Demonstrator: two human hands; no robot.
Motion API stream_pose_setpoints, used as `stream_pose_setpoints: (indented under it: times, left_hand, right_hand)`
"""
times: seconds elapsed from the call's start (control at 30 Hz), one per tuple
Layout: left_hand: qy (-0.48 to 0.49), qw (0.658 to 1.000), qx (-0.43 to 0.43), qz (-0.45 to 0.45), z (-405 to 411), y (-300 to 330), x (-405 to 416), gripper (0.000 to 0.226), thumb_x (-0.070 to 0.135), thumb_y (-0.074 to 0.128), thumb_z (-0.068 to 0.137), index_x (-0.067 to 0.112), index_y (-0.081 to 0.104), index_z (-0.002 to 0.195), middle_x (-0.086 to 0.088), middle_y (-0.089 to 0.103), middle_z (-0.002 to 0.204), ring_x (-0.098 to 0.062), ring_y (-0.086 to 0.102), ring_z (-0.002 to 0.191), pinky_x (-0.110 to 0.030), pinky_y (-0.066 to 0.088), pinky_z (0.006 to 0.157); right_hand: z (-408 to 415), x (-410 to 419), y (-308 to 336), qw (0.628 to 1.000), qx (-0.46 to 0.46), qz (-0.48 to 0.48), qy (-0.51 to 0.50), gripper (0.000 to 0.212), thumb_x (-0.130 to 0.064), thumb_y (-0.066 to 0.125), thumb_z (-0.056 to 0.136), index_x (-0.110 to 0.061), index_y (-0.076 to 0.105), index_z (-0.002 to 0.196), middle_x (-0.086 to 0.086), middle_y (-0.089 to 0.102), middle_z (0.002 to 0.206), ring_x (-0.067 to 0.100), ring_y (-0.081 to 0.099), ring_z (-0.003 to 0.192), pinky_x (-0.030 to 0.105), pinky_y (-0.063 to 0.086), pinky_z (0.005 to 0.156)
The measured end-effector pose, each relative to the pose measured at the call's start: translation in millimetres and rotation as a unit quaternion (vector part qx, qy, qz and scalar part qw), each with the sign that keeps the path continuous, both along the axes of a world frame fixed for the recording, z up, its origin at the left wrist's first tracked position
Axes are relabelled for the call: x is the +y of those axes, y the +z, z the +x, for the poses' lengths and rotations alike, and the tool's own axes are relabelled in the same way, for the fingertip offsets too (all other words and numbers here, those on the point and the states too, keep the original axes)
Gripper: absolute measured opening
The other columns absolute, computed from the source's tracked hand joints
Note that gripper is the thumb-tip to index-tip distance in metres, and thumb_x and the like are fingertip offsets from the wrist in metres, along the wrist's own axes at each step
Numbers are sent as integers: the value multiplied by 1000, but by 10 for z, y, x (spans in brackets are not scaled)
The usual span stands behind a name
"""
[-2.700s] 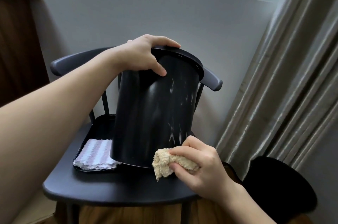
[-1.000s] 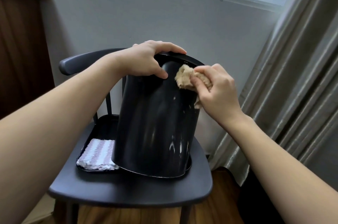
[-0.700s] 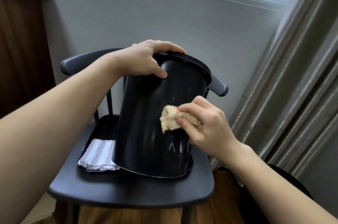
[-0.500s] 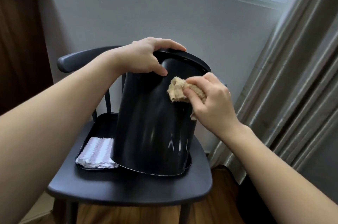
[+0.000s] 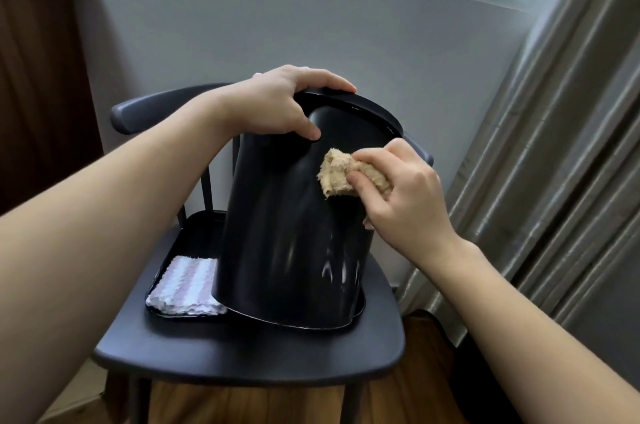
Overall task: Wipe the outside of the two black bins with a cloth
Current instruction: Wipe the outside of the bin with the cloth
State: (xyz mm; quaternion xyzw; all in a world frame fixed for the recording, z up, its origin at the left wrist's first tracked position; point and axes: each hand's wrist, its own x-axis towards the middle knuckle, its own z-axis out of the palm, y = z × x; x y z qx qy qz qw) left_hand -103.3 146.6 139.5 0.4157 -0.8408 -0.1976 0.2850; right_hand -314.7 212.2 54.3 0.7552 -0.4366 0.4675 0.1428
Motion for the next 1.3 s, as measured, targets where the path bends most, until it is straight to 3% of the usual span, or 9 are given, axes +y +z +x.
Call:
stream_pose_setpoints:
  times: [0.3, 0.4, 0.53, 0.63, 0.77, 0.87, 1.07, 1.2, 1.3]
  left_hand:
    - [17, 1000, 18, 15, 43, -16, -25, 71, 22, 76, 69, 64, 59, 123, 27, 62, 128, -14, 55, 128, -48, 35, 119]
    - [19, 1000, 18, 16, 29, -12, -25, 72, 28, 72, 62, 66, 58, 121, 29, 62, 126, -12, 55, 127, -48, 33, 119]
    - [23, 999, 21, 13, 27, -24, -61, 72, 30, 72, 61, 67, 58, 121, 30, 62, 126, -13, 55, 127, -49, 32, 120]
    - [21, 999, 29, 13, 47, -33, -93, 70, 26, 75, 65, 67, 59, 119, 28, 62, 125, -16, 56, 125, -44, 40, 116]
    - [3, 998, 56, 18, 106, -53, -147, 71, 4, 77, 80, 61, 63, 120, 26, 66, 121, -8, 64, 114, -36, 54, 103]
    - [2, 998, 58, 11, 84, -52, -156, 71, 5, 77, 81, 61, 62, 121, 26, 66, 120, -9, 64, 115, -35, 53, 103]
    - [-8, 998, 64, 8, 79, -55, -183, 70, 2, 77, 81, 59, 64, 120, 29, 67, 112, 1, 66, 104, -20, 55, 88]
    - [-10, 998, 69, 10, 104, -53, -178, 70, -1, 76, 81, 57, 65, 118, 30, 68, 108, 3, 67, 100, -14, 54, 82]
    - [-13, 997, 74, 14, 107, -53, -170, 69, -2, 76, 81, 54, 65, 121, 21, 69, 115, -1, 68, 102, -14, 55, 83]
  right_hand:
    - [-105, 356, -723, 990, 54, 22, 131, 18, -18, 73, 88, -5, 72, 99, 4, 57, 84, 18, 57, 68, 34, 51, 61]
    - [-110, 264, -579, 995, 57, 0, 86, 17, -20, 72, 88, -7, 73, 100, 3, 57, 86, 18, 57, 70, 33, 52, 64]
    - [-30, 147, -433, 999, -30, -5, 12, 19, -24, 70, 88, -11, 73, 102, -1, 56, 88, 13, 57, 73, 20, 48, 70]
    - [-66, 264, -646, 998, -2, 0, 67, 18, -21, 71, 89, -9, 71, 103, -1, 54, 89, 12, 55, 72, 23, 49, 67]
    - [-160, 478, -959, 986, 73, 29, 145, 20, -20, 73, 88, -12, 70, 105, 3, 56, 85, 18, 56, 70, 33, 51, 61]
    - [-177, 406, -849, 987, 91, 14, 129, 18, -18, 74, 87, -8, 72, 101, 5, 57, 85, 20, 57, 70, 34, 52, 62]
    - [-78, 213, -587, 999, -12, -15, 46, 17, -18, 73, 87, -9, 73, 101, -1, 54, 87, 13, 55, 71, 27, 50, 67]
    - [-119, 449, -928, 988, 47, 27, 145, 18, -17, 73, 86, -11, 73, 103, 1, 55, 86, 15, 56, 71, 31, 51, 62]
    - [-145, 535, -1038, 985, 96, 34, 143, 17, -21, 73, 86, -13, 73, 101, 1, 56, 84, 16, 55, 70, 32, 51, 59]
